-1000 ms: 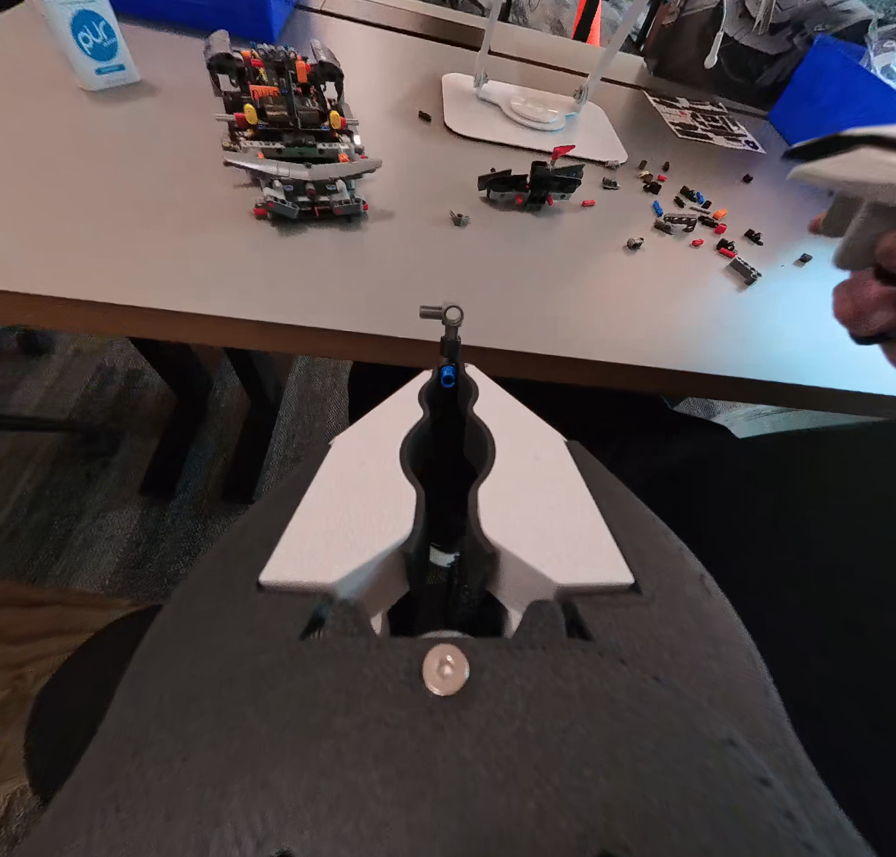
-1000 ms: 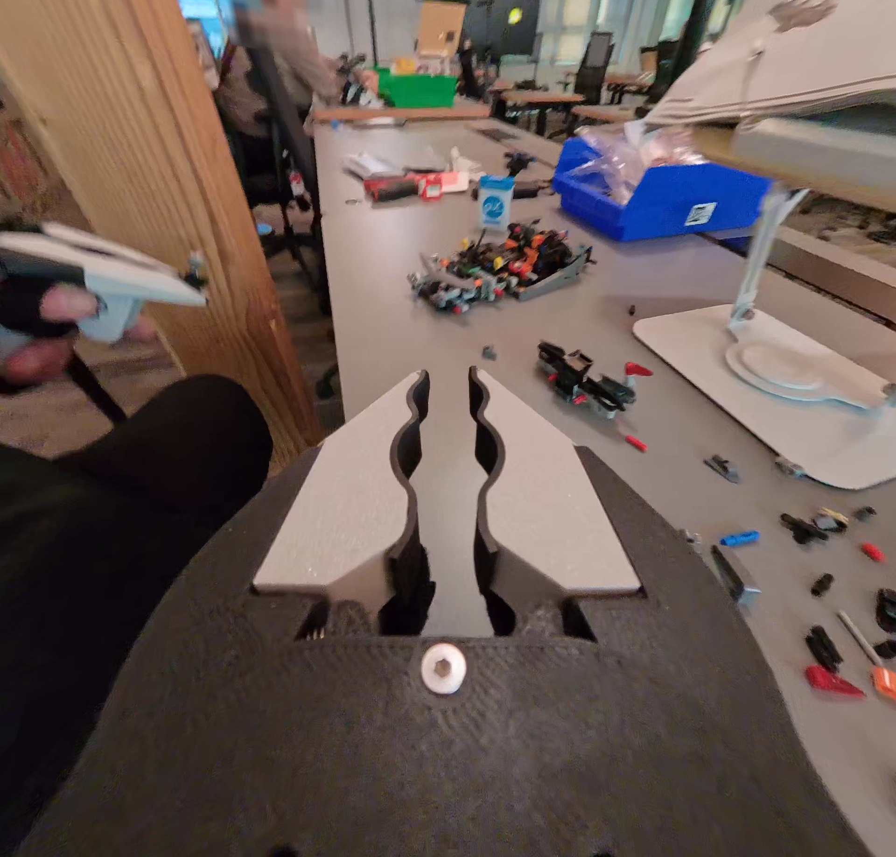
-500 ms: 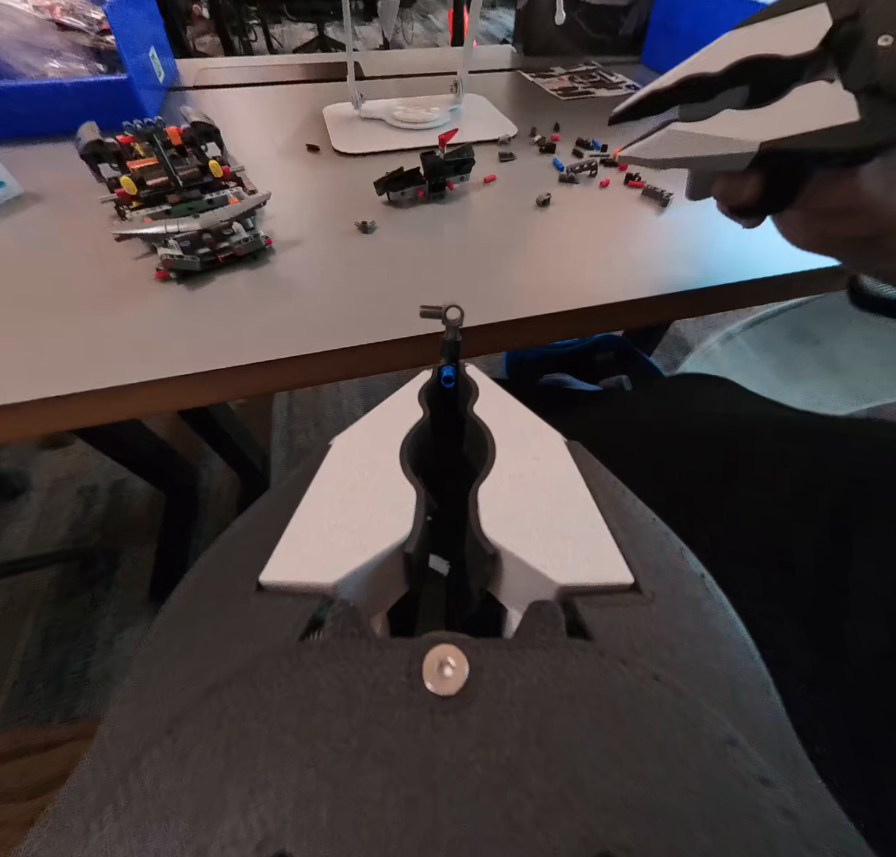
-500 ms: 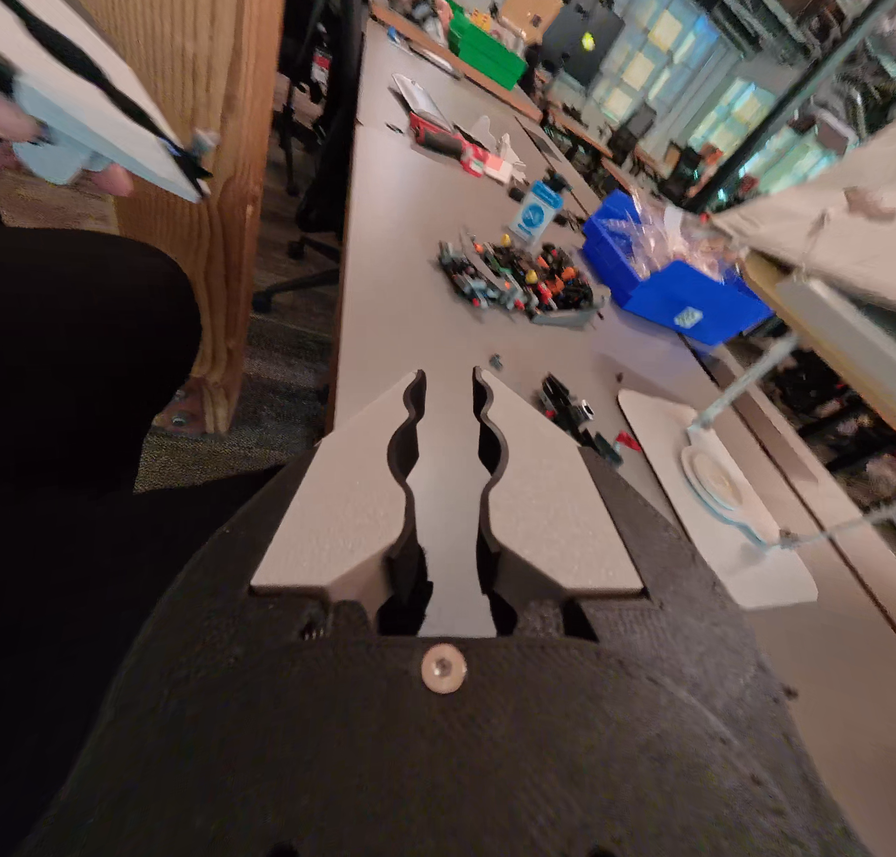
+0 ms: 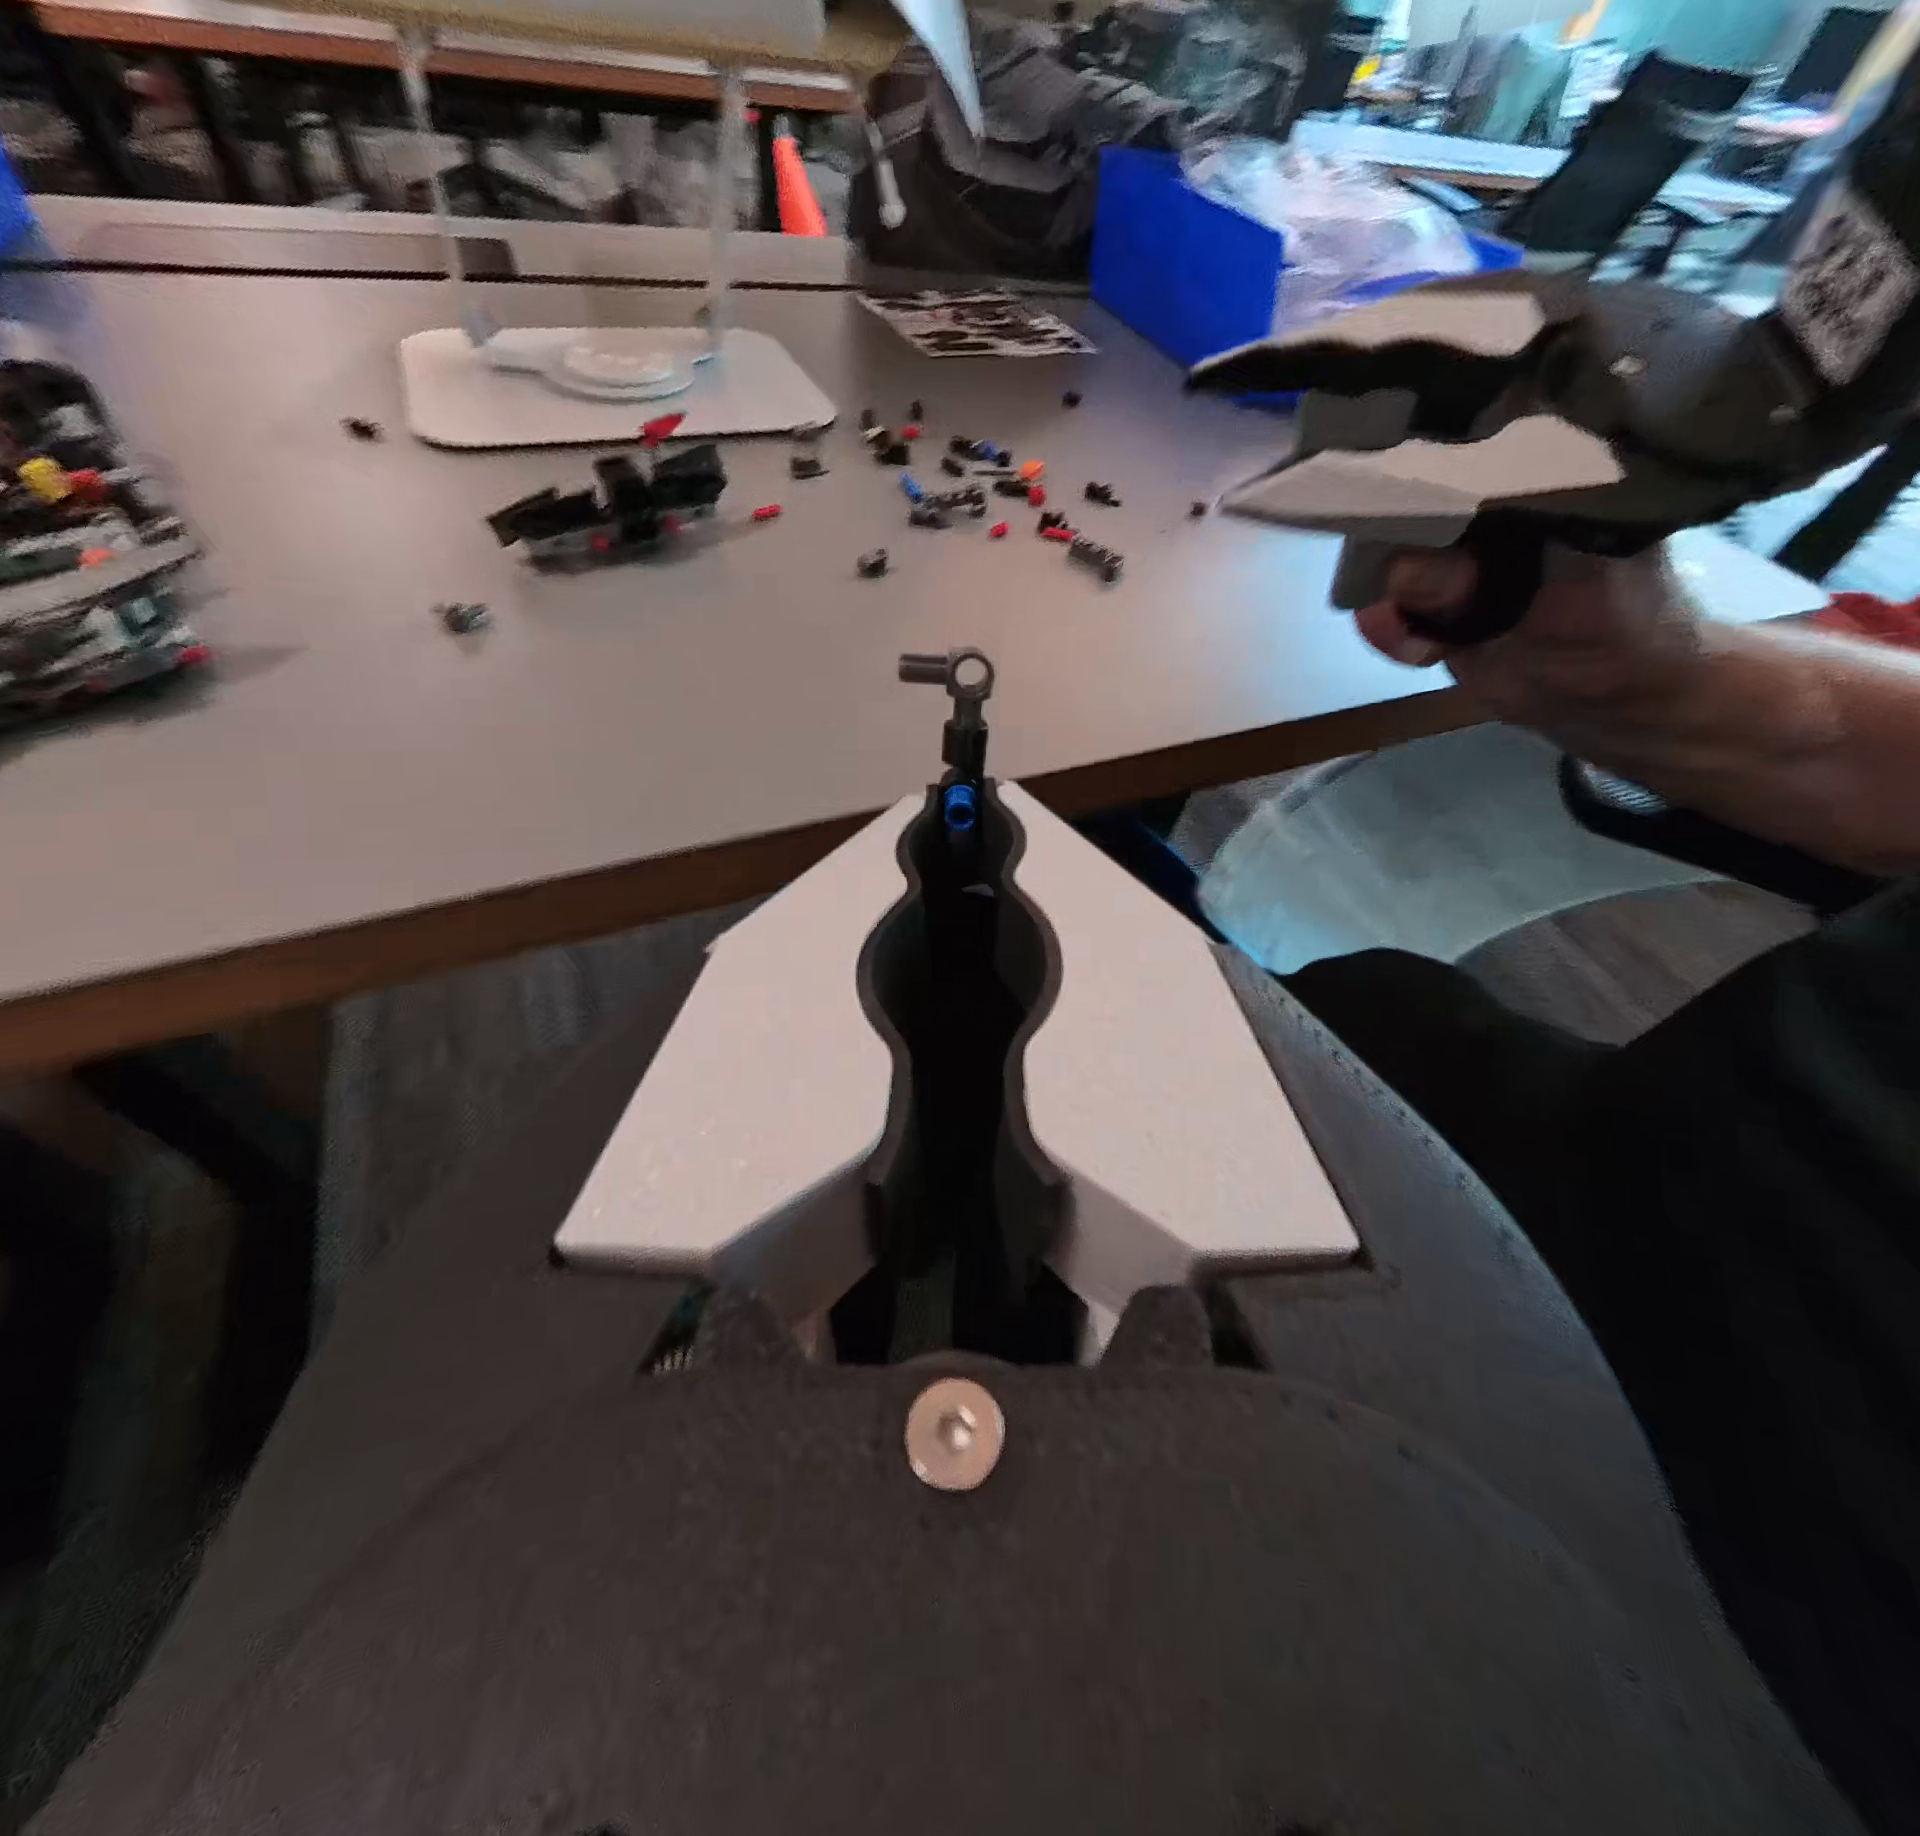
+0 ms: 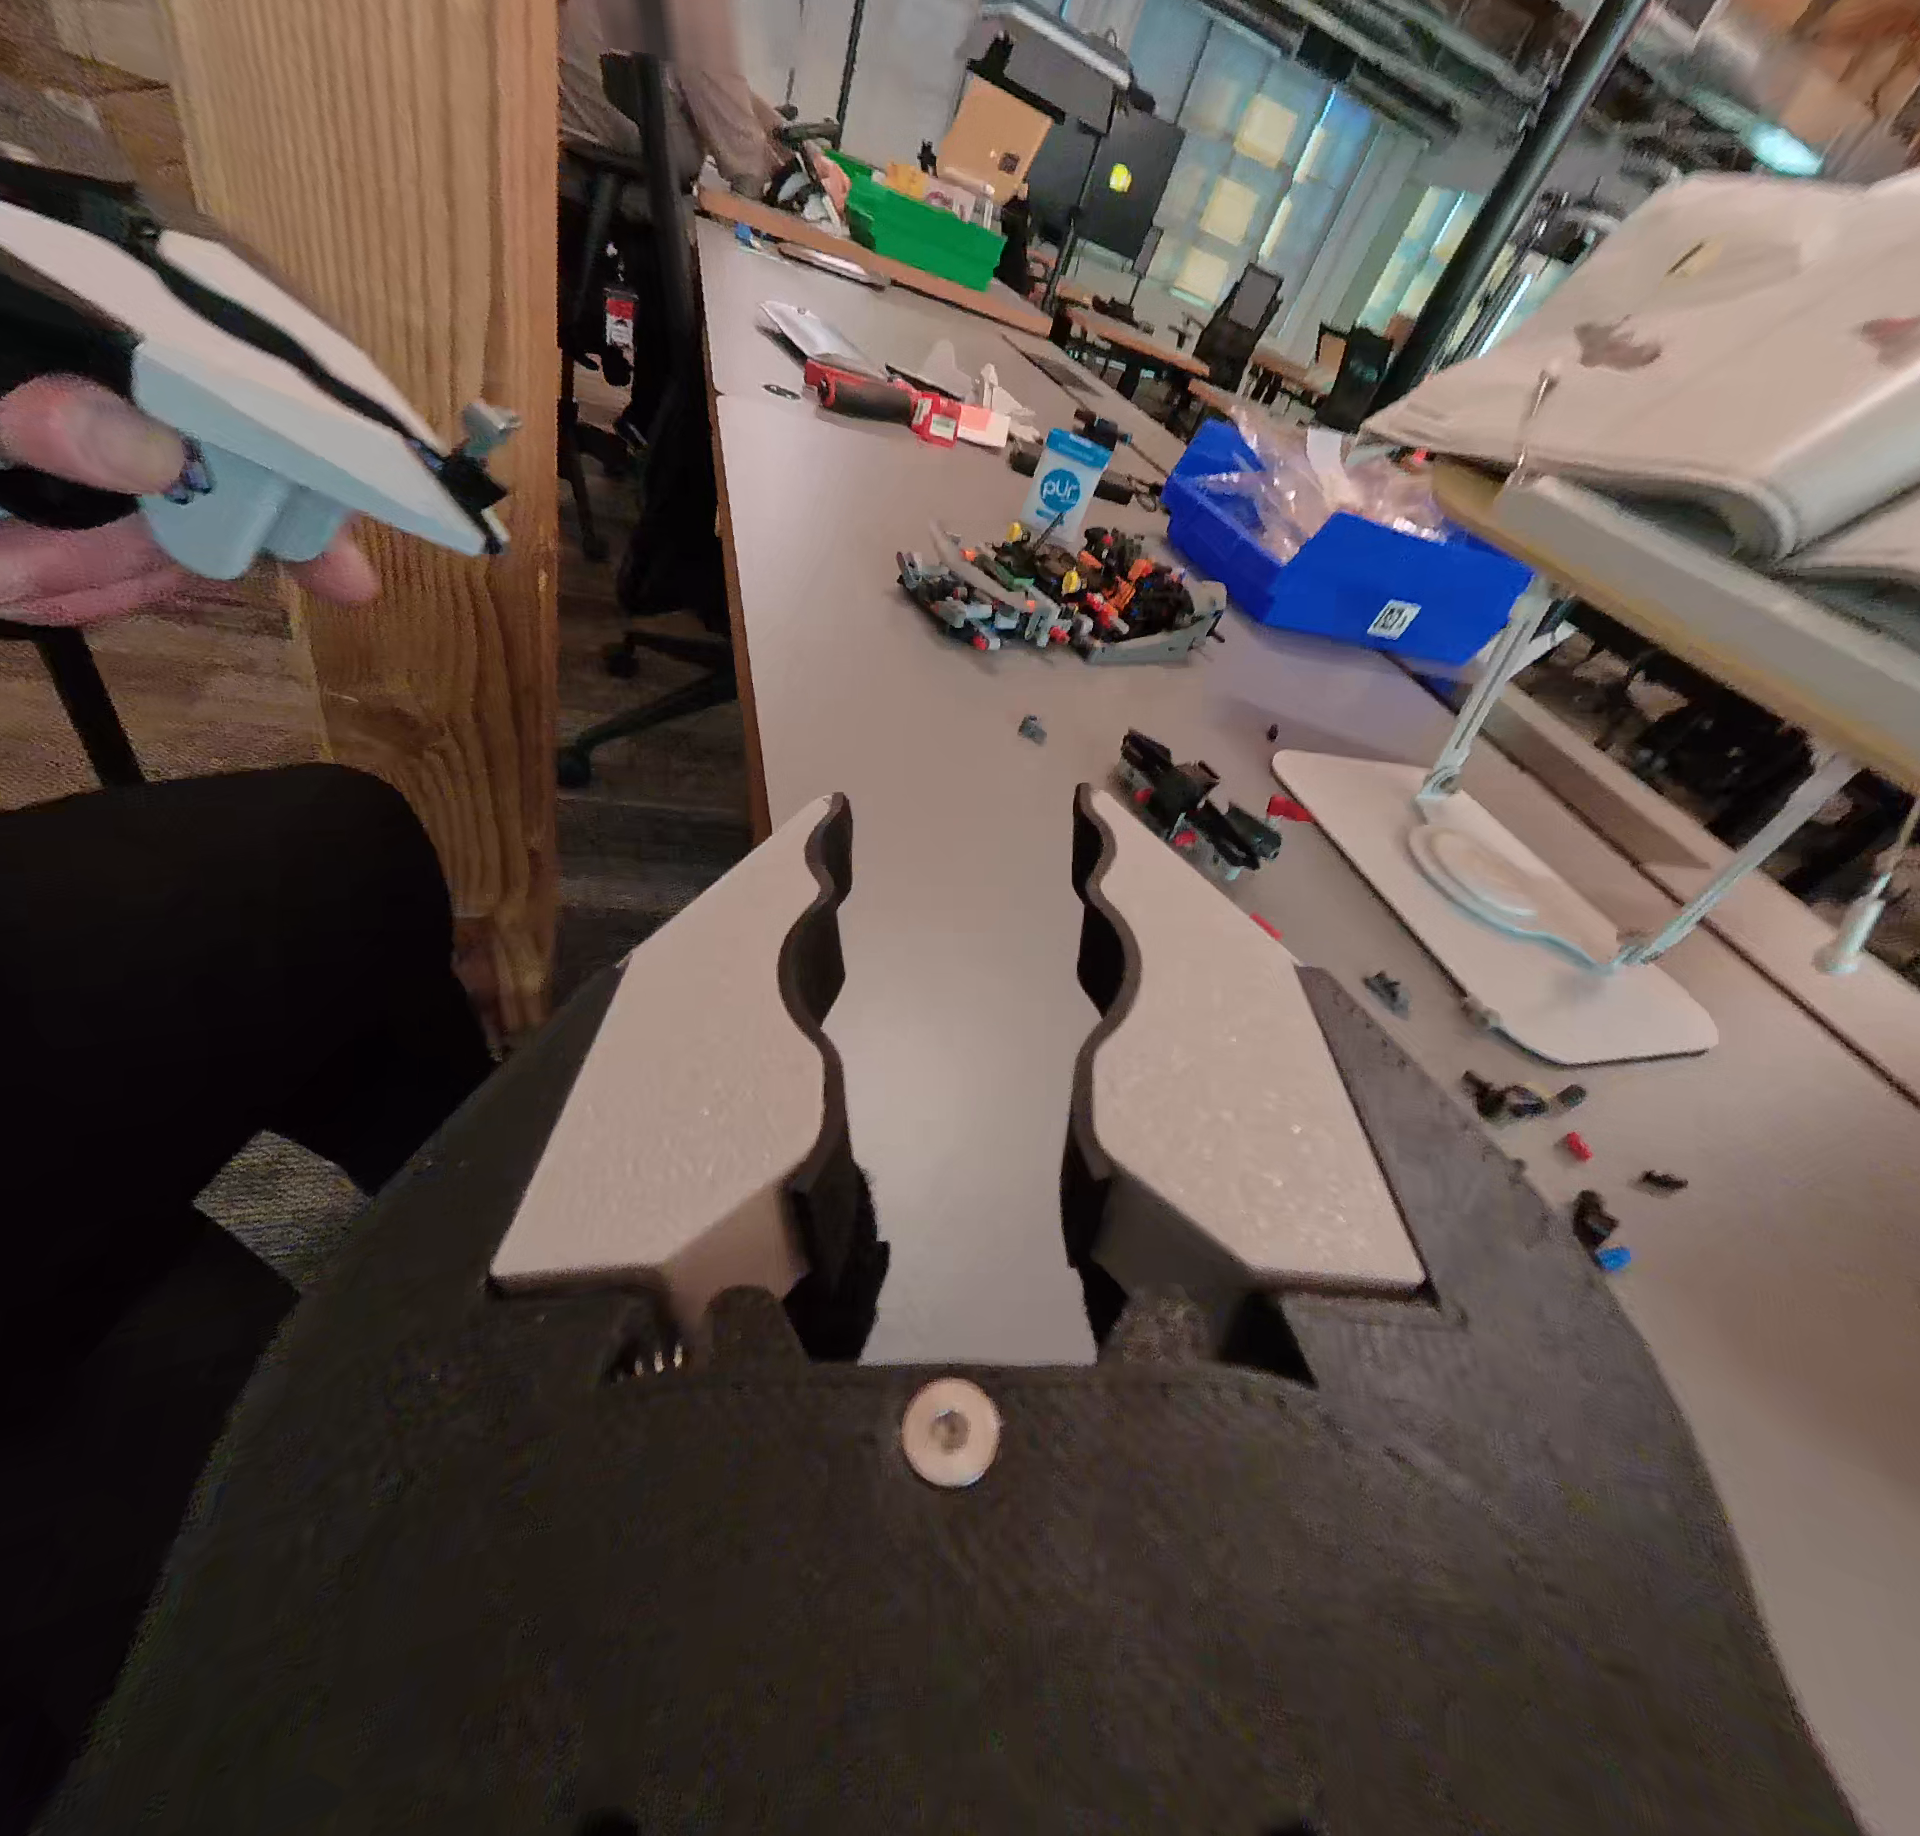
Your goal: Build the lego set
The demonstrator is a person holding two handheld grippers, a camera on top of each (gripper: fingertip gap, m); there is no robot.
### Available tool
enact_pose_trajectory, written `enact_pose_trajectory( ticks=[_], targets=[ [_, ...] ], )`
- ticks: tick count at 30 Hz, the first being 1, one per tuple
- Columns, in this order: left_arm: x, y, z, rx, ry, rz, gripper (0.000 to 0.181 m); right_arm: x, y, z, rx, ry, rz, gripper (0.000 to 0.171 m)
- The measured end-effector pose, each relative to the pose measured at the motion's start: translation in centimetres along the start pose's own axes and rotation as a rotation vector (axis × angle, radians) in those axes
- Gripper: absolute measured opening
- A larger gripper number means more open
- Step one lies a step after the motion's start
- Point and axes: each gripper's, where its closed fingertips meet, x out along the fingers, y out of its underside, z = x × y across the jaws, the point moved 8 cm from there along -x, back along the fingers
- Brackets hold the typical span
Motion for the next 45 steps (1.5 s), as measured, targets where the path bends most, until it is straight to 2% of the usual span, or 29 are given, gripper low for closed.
enact_pose_trajectory(
  ticks=[4,6,8,11,15,22,25,32,38,41,45],
  targets=[
    [3.4,-3.2,4.5,0.03,0.163,0.001,0.004,1.4,0.6,0.5,0.053,-0.01,0.064,0.05],
    [5.8,-5.0,7.4,0.023,0.26,-0.012,0.004,2.2,1.0,0.0,-0.013,0.032,0.123,0.05],
    [8.8,-6.7,9.8,0.0,0.363,-0.023,0.004,3.4,0.7,-1.7,-0.109,0.08,0.172,0.049],
    [12.7,-8.9,12.0,-0.026,0.479,-0.024,0.004,5.9,0.2,-4.9,-0.142,0.102,0.225,0.052],
    [16.8,-11.0,12.5,-0.058,0.57,-0.007,0.004,8.1,-1.5,-8.5,-0.243,0.161,0.266,0.063],
    [23.2,-13.7,10.7,-0.186,0.752,0.097,0.004,7.8,-4.9,-12.0,-0.314,0.151,0.232,0.065],
    [24.8,-14.6,10.1,-0.222,0.817,0.119,0.004,8.2,-4.9,-13.5,-0.318,0.141,0.232,0.066],
    [27.3,-14.3,9.3,-0.257,0.915,0.206,0.004,9.2,-3.6,-15.2,-0.351,0.124,0.289,0.062],
    [27.5,-13.9,8.8,-0.291,0.969,0.214,0.004,10.2,-3.6,-15.0,-0.471,0.127,0.36,0.053],
    [27.6,-13.9,9.0,-0.312,0.975,0.199,0.004,10.5,-3.3,-15.1,-0.484,0.141,0.373,0.041],
    [27.8,-13.8,9.2,-0.339,0.966,0.179,0.004,10.8,-3.1,-15.4,-0.472,0.168,0.373,0.035]
  ],
)
